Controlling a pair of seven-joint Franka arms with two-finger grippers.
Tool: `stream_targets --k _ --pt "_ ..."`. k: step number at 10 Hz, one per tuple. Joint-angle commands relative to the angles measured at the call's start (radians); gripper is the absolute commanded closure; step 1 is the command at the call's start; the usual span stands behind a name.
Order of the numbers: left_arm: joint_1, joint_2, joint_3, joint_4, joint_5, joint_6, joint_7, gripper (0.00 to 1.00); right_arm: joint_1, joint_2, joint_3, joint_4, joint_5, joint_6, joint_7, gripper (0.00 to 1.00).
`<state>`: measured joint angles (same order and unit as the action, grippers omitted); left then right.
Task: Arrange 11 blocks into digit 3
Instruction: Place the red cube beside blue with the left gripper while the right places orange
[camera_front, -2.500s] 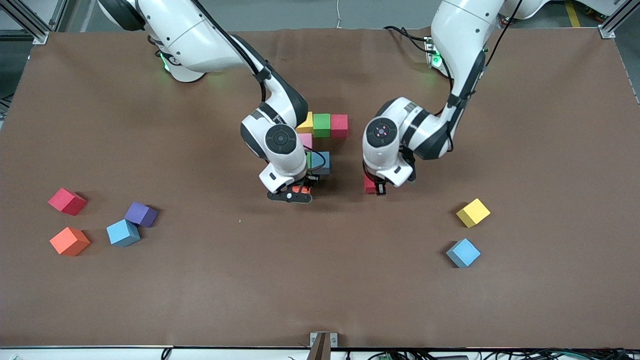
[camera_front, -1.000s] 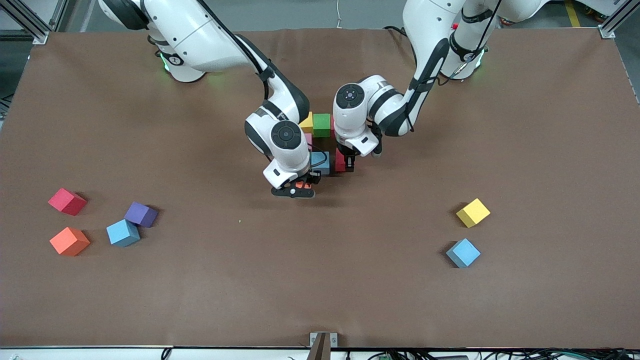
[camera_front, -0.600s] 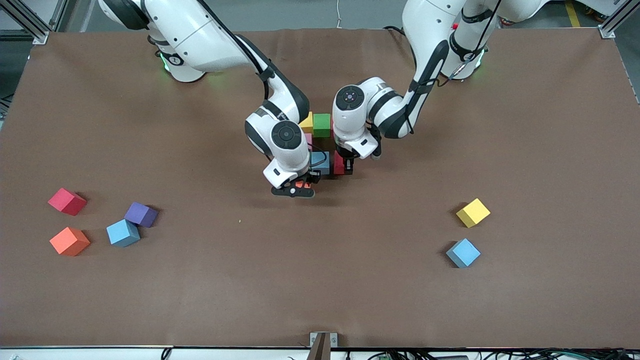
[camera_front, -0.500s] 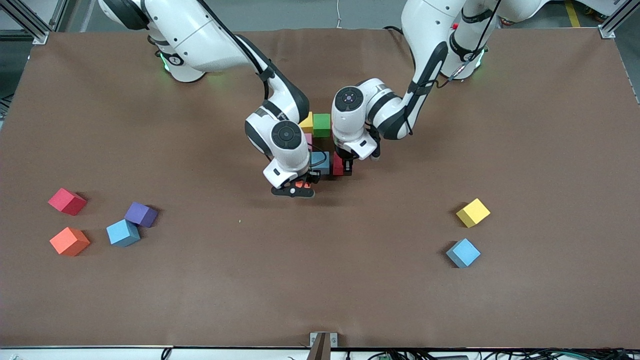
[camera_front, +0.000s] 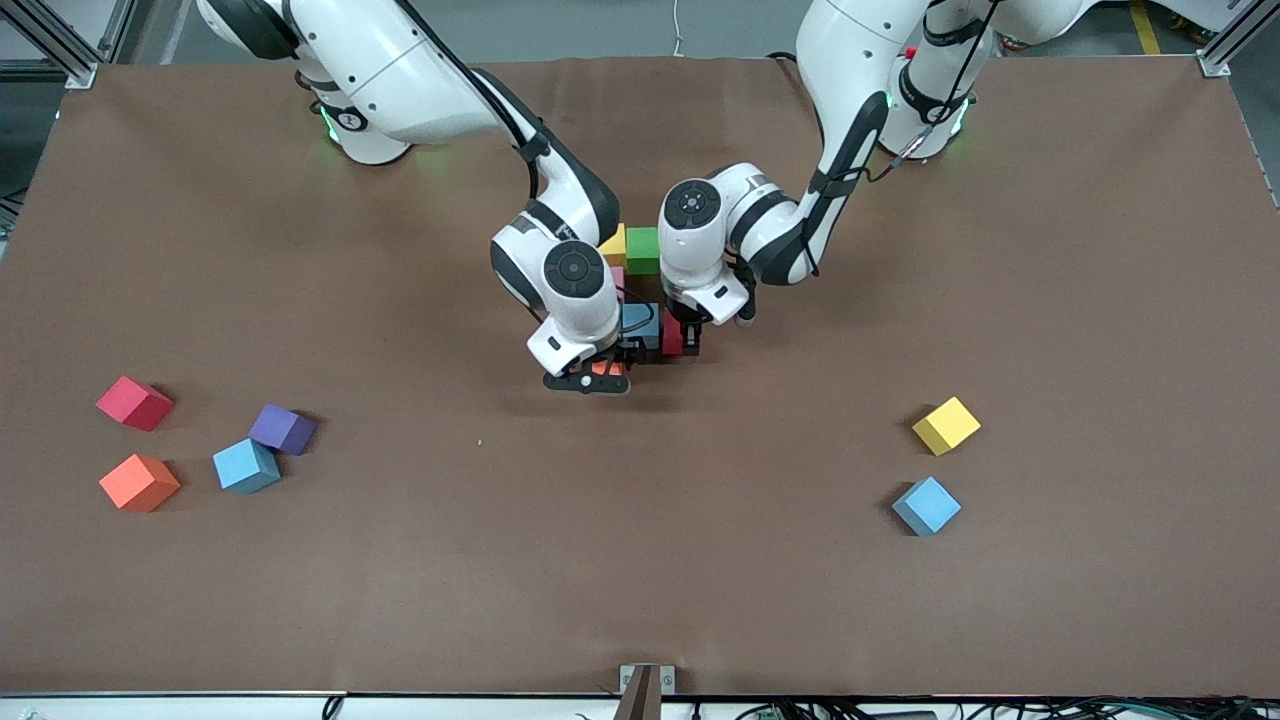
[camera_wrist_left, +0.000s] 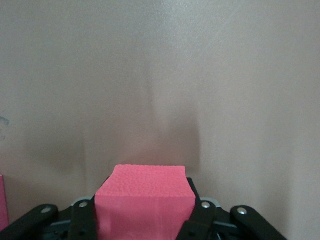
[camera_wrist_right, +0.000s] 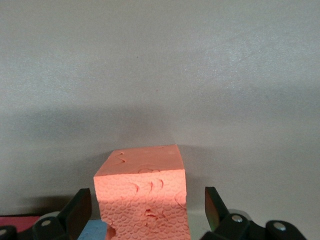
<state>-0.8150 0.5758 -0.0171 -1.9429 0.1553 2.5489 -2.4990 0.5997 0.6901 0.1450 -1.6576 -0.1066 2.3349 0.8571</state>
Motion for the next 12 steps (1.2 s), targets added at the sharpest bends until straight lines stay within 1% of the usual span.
stream_targets --k 1,2,3,4,6,7,8,9,10,11,12 --pt "-0.021 0.024 0.005 0.018 0.018 0.004 -0.02 0.73 0.005 -0.023 -0.004 -0.008 -0.016 -0.008 0.027 0.0" --pt "-0.022 0.025 0.005 0.018 0.018 0.004 -0.021 0.73 -0.001 -0.033 -0.001 0.001 -0.005 -0.041 0.025 0.0" --pt "-0.023 0.027 0.005 0.018 0.018 0.004 -0.021 0.73 -0.02 -0.068 0.007 0.01 0.016 -0.069 0.026 0.0" --pt "-0.027 0.032 0.003 0.018 0.018 0.004 -0.021 0.73 -0.024 -0.102 0.005 0.027 0.066 -0.092 0.02 0.0" --pt "-0.033 0.039 0.003 0.022 0.018 0.004 -0.021 0.73 -0.073 -0.162 0.002 0.038 0.071 -0.134 0.016 0.0" --pt "-0.032 0.044 0.003 0.027 0.018 0.004 -0.021 0.72 -0.115 -0.188 0.001 0.033 0.071 -0.138 0.014 0.01" --pt "-0.032 0.045 0.005 0.027 0.018 0.004 -0.021 0.7 -0.17 -0.219 -0.001 0.033 0.07 -0.187 -0.025 0.01" --pt "-0.032 0.045 0.005 0.027 0.018 0.004 -0.021 0.55 -0.254 -0.262 0.002 0.033 0.073 -0.269 -0.058 0.01" --pt "-0.032 0.045 0.005 0.027 0.018 0.002 -0.018 0.16 -0.337 -0.286 0.002 0.021 0.073 -0.307 -0.073 0.01" --pt "-0.032 0.039 0.005 0.027 0.018 -0.001 -0.017 0.0 -0.406 -0.285 -0.001 -0.003 0.07 -0.296 -0.135 0.01" --pt "-0.032 0.026 0.005 0.029 0.018 -0.013 -0.015 0.0 -0.485 -0.285 -0.001 -0.03 0.07 -0.281 -0.261 0.01"
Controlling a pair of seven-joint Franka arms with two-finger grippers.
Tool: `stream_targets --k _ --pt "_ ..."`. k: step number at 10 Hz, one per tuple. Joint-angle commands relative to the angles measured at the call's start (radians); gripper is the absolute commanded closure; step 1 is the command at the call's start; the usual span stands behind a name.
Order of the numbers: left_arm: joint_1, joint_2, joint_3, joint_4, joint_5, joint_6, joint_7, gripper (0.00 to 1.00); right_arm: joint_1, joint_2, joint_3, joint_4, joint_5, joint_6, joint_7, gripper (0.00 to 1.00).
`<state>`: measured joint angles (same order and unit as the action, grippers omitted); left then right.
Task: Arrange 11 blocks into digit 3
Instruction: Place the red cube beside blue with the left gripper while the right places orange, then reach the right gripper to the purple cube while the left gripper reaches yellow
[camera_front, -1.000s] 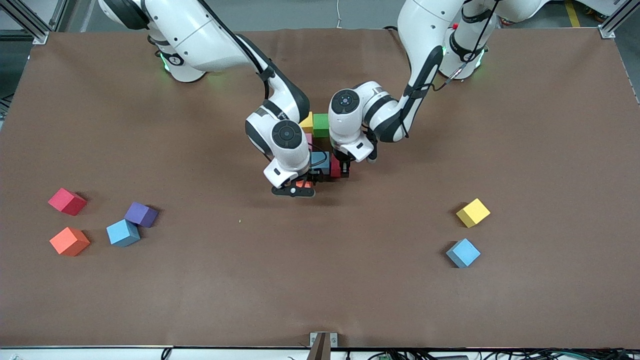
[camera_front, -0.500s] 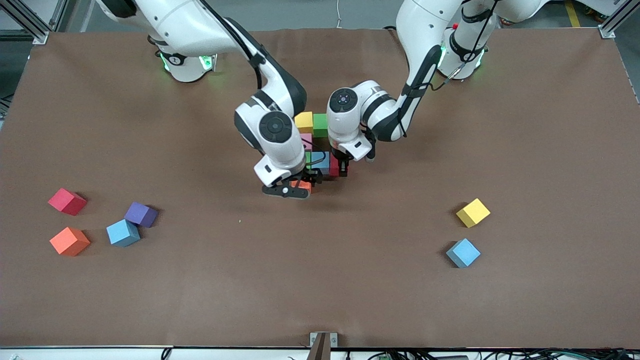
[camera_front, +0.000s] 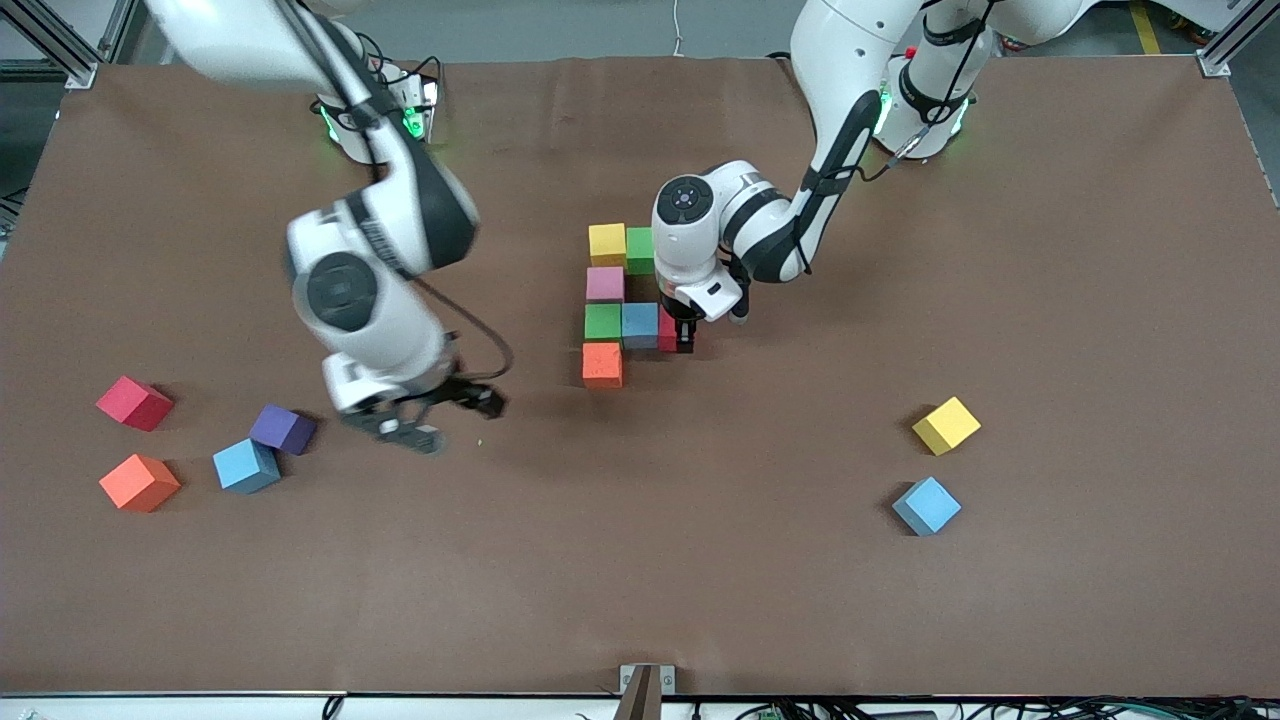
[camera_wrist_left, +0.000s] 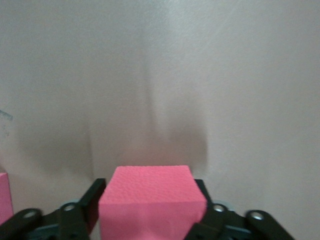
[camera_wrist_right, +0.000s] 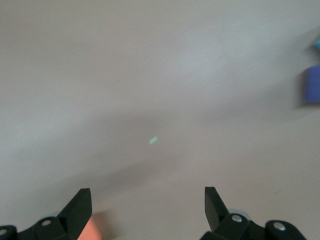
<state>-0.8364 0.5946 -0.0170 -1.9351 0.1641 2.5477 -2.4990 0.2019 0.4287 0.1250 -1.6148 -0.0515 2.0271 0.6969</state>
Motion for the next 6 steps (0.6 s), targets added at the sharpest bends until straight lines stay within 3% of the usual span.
stream_targets --k 1,4,6 --pt "-0.01 -0.01 0.005 0.033 0.011 -0.045 -0.015 0.0 -0.148 -0.022 0.019 -0.097 0.015 0.057 -0.193 0.01" --pt "0.005 -0.113 0.005 0.041 0.012 -0.157 0.056 0.0 -0.271 -0.022 0.019 -0.253 0.015 0.279 -0.35 0.01" --pt "0.083 -0.168 0.008 0.041 0.012 -0.208 0.155 0.0 -0.334 -0.024 0.019 -0.289 0.015 0.304 -0.415 0.01"
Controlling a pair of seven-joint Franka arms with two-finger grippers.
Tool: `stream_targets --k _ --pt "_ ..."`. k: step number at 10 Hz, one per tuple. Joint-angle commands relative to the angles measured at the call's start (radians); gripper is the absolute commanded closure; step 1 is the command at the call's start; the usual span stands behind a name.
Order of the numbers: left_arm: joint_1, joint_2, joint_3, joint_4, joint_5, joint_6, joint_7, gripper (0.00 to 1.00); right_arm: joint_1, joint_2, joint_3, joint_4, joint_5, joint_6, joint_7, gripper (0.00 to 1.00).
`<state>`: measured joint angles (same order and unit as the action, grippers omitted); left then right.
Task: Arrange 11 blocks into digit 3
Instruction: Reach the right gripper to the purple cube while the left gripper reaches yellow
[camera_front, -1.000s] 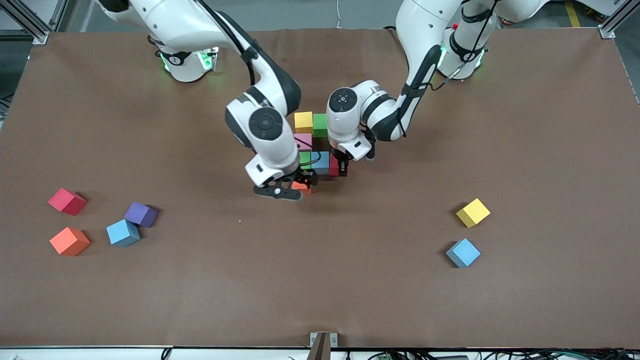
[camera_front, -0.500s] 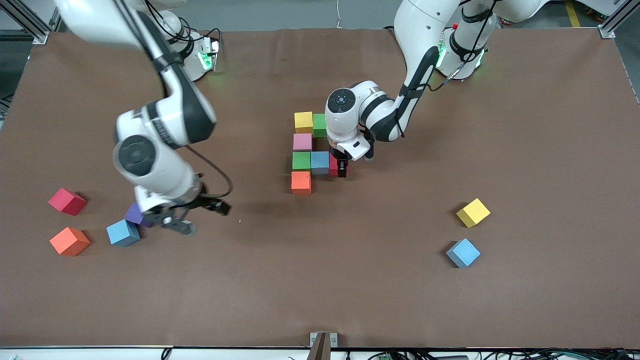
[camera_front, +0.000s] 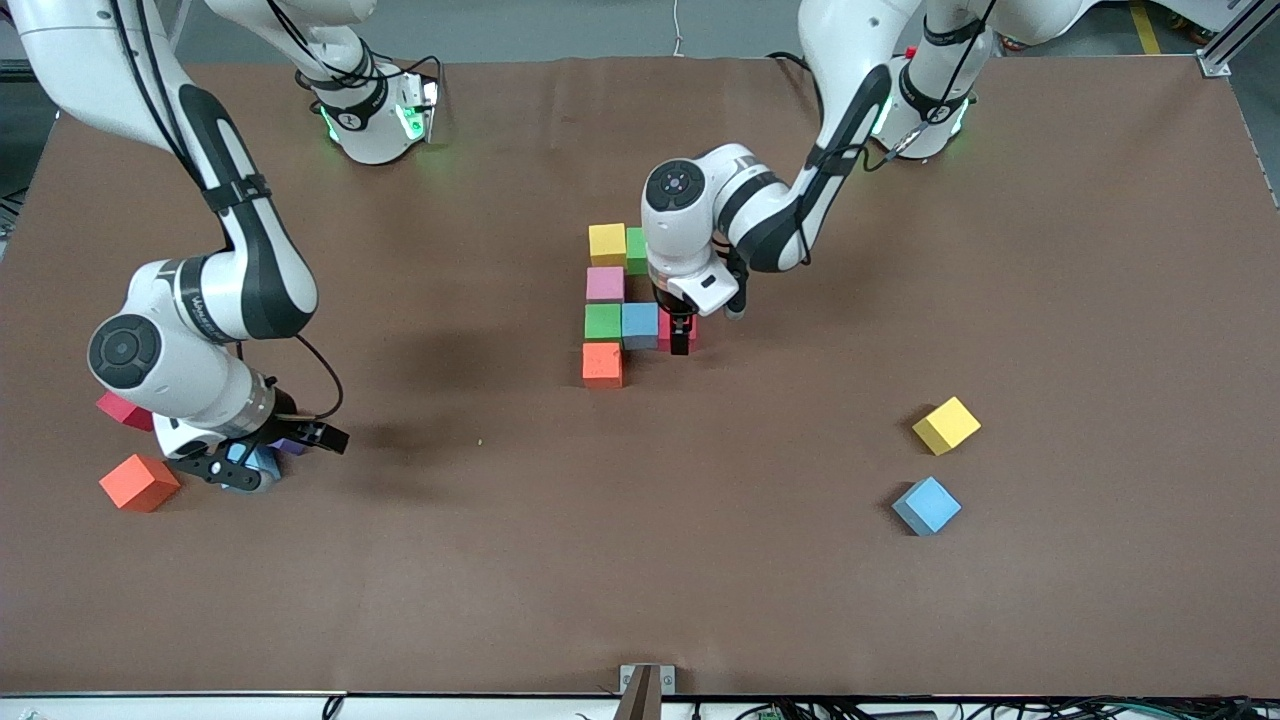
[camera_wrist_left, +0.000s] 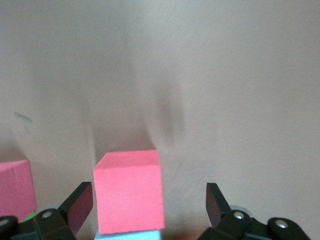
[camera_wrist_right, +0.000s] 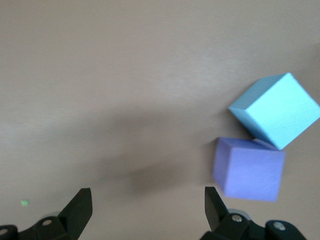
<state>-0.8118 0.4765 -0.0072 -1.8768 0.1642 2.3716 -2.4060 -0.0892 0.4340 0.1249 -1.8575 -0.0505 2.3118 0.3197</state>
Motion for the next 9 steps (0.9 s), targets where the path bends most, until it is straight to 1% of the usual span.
stream_targets --k 1,3,4,5,7,9 --pt "0.116 -0.061 -0.002 -0.018 0.012 -0.034 0.124 0.0 -0.072 -0.034 0.021 -0.073 0.014 0.043 -0.037 0.01" --pt "0.239 -0.062 -0.002 -0.022 0.014 -0.034 0.294 0.0 -0.107 -0.029 0.019 -0.155 0.012 0.171 -0.053 0.01" --pt "0.3 -0.059 -0.002 -0.027 0.023 -0.034 0.412 0.0 -0.139 -0.029 0.021 -0.164 0.014 0.181 -0.097 0.01" --pt "0.363 -0.055 -0.004 -0.027 0.037 -0.034 0.523 0.0 -0.15 -0.027 0.021 -0.17 0.014 0.179 -0.1 0.01" --pt "0.471 -0.055 -0.007 -0.027 0.041 -0.034 0.812 0.0 -0.158 -0.027 0.019 -0.186 0.014 0.19 -0.103 0.01" --pt "0.557 -0.061 -0.01 -0.034 0.04 -0.034 1.056 0.0 -0.161 -0.017 0.019 -0.192 0.014 0.253 -0.096 0.01"
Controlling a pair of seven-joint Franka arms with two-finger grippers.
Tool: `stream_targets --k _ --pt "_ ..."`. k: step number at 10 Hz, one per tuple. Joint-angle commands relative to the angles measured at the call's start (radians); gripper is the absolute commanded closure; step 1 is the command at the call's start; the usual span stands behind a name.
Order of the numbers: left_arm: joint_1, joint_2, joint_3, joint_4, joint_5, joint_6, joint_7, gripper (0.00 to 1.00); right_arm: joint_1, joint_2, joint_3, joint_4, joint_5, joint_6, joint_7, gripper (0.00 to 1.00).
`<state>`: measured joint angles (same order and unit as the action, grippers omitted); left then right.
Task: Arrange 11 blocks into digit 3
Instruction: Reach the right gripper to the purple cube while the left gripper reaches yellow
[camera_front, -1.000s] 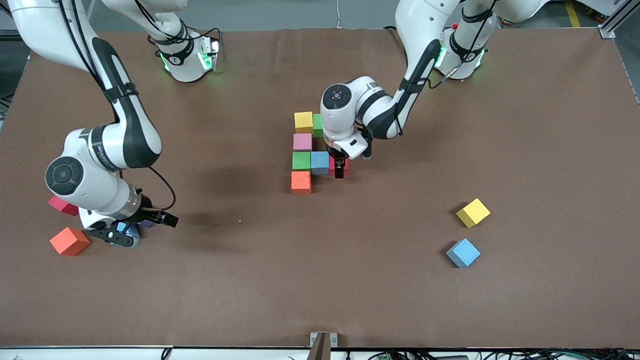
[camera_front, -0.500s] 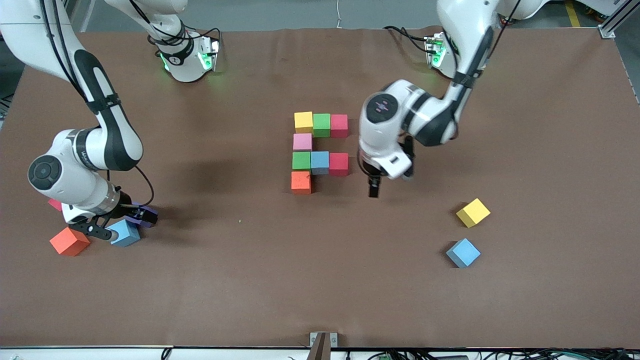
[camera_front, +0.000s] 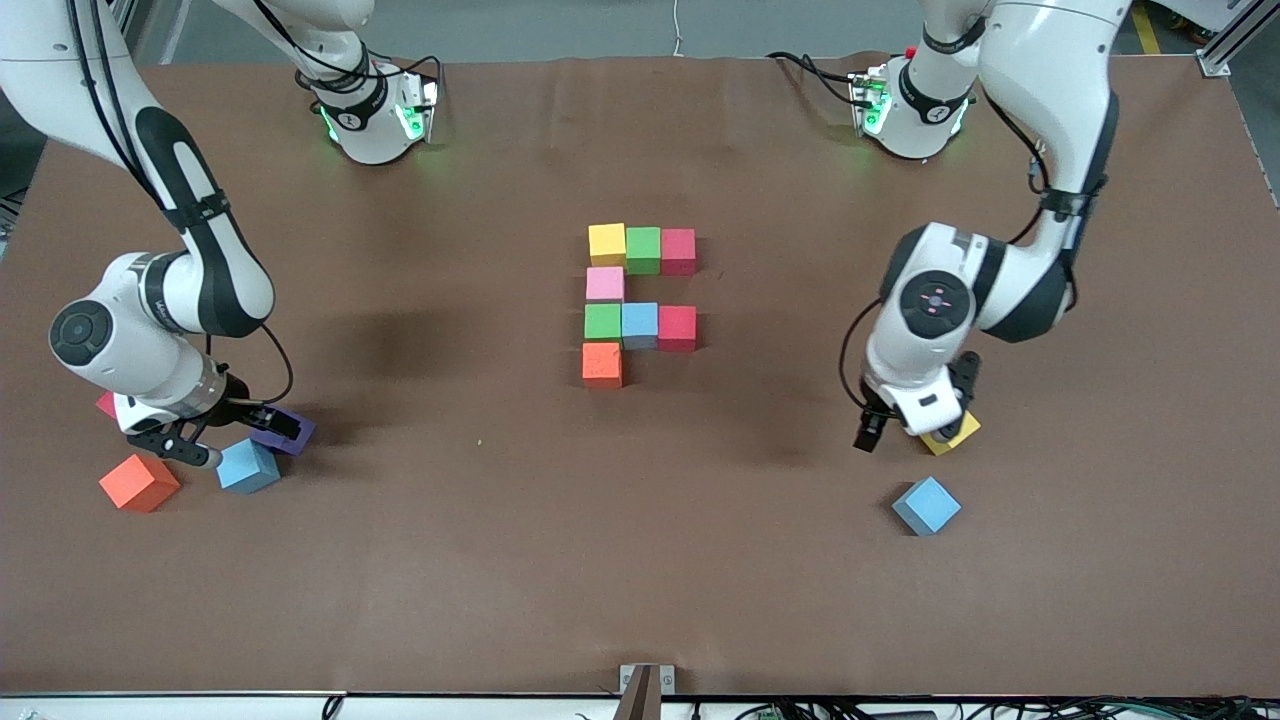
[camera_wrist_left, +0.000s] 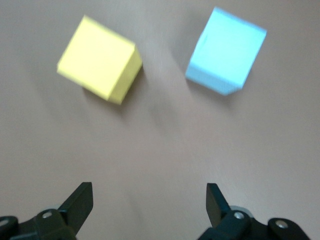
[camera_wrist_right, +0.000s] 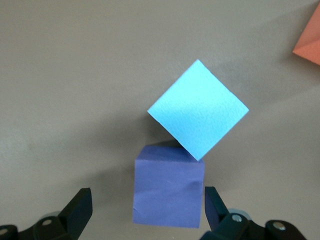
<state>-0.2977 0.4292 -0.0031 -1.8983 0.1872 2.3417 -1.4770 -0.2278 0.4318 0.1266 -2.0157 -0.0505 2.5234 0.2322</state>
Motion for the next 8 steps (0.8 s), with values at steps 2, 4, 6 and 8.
stream_targets --k 2,4,6,8 --pt "0.104 -0.009 -0.015 -0.027 0.017 -0.002 0.336 0.0 -0.024 -0.013 0.018 -0.047 0.014 0.046 -0.008 0.01" --pt "0.17 -0.006 -0.018 -0.034 0.005 0.001 0.525 0.0 -0.025 -0.012 0.016 -0.063 0.014 0.051 -0.005 0.01" --pt "0.212 0.014 -0.018 -0.042 0.003 0.027 0.611 0.0 -0.044 -0.013 0.018 -0.1 0.015 0.119 -0.001 0.01" --pt "0.279 0.029 -0.061 -0.07 -0.002 0.089 0.644 0.0 -0.05 -0.004 0.016 -0.109 0.015 0.156 -0.001 0.01"
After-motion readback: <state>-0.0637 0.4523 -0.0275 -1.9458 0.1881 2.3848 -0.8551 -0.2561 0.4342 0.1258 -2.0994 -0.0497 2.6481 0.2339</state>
